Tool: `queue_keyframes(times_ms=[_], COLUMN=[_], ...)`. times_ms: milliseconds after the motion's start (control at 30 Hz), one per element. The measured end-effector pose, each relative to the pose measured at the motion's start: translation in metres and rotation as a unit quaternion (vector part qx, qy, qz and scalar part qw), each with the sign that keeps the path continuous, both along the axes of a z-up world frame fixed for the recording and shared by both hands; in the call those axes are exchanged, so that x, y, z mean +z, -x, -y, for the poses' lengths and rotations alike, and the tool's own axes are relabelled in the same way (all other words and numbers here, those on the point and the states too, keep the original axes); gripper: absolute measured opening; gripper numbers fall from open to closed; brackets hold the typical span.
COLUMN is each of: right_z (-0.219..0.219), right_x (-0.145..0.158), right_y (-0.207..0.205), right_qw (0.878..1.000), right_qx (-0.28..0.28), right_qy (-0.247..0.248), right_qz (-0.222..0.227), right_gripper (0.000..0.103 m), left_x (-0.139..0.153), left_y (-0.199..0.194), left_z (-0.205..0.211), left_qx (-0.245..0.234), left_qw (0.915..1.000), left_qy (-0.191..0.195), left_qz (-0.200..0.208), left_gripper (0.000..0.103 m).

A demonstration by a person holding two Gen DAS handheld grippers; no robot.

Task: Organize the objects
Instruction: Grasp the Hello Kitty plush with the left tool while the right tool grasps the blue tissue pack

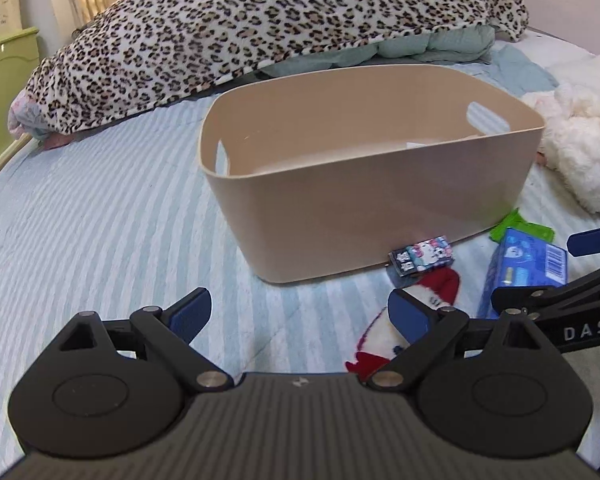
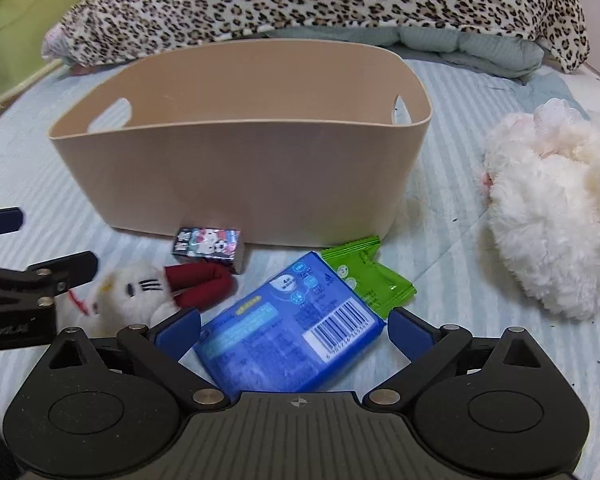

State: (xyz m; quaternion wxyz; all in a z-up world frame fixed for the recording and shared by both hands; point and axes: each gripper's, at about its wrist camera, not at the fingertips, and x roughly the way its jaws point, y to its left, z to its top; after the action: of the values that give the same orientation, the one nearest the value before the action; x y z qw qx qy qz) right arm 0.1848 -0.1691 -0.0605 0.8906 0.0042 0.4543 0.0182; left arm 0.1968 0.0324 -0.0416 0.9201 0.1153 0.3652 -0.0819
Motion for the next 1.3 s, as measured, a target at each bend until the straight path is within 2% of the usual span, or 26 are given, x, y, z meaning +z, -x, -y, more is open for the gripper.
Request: queue_keyframes(times_ms=[200,467,567,667,800,900,1033,1100,1300], right_z=[-0.007,0.022,0.030,0.028,0.012,-0.003,-0.011,-0.006,0.018], right_x=[-0.008,-0.007,-0.008,-0.007,-0.009,-0.019,-0.040,-0.040,-0.035], right_y=[-0.002,0.009,0.009,0.008,0.003,-0.006,-0.013,-0.006,0.010], right_qw=[0.999,0.999,0.999,0.999,0.999,0.999,0.998,0.999,0.998], right_qx=[0.009,-0.005,-0.017,-0.025,-0.019,-0.028,-0.022,-0.020,-0.017], right_qy=[0.034,0.010,-0.019,-0.037,-0.040,-0.020,0.005,0.002,0.000], right_qz=[-0.016,-0.046,-0.041,-0.028,-0.009,-0.019,-0.064,-0.048,-0.053], right_gripper=[0.102,0.102,0.102,0.102,0.103,0.103,0.103,0.103,0.101], left_x=[-0.007,-0.006,-0.006,-0.007,-0.003,-0.001,-0.001,-0.001,-0.004], left_y=[-0.004,0.002,0.002,0.001,-0.005,-0.010,-0.012,-0.010,-0.002], left_z=[-0.004,0.002,0.005,0.005,-0.004,-0.012,-0.016,-0.015,-0.001], left_qx=[0.007,-0.029,-0.039,-0.029,-0.005,0.015,0.020,0.012,-0.040], left_qw=[0.9999,0.9989,0.9981,0.9990,0.9991,0.9988,0.9982,0.9983,0.9973], left_qy=[0.009,0.033,0.041,0.028,0.037,0.044,0.052,0.052,0.052], left_qz=[-0.009,-0.017,-0.025,-0.020,-0.018,-0.017,-0.022,-0.022,-0.033], left_gripper=[0.095,0.095,0.095,0.095,0.095,0.095,0.095,0.095,0.095])
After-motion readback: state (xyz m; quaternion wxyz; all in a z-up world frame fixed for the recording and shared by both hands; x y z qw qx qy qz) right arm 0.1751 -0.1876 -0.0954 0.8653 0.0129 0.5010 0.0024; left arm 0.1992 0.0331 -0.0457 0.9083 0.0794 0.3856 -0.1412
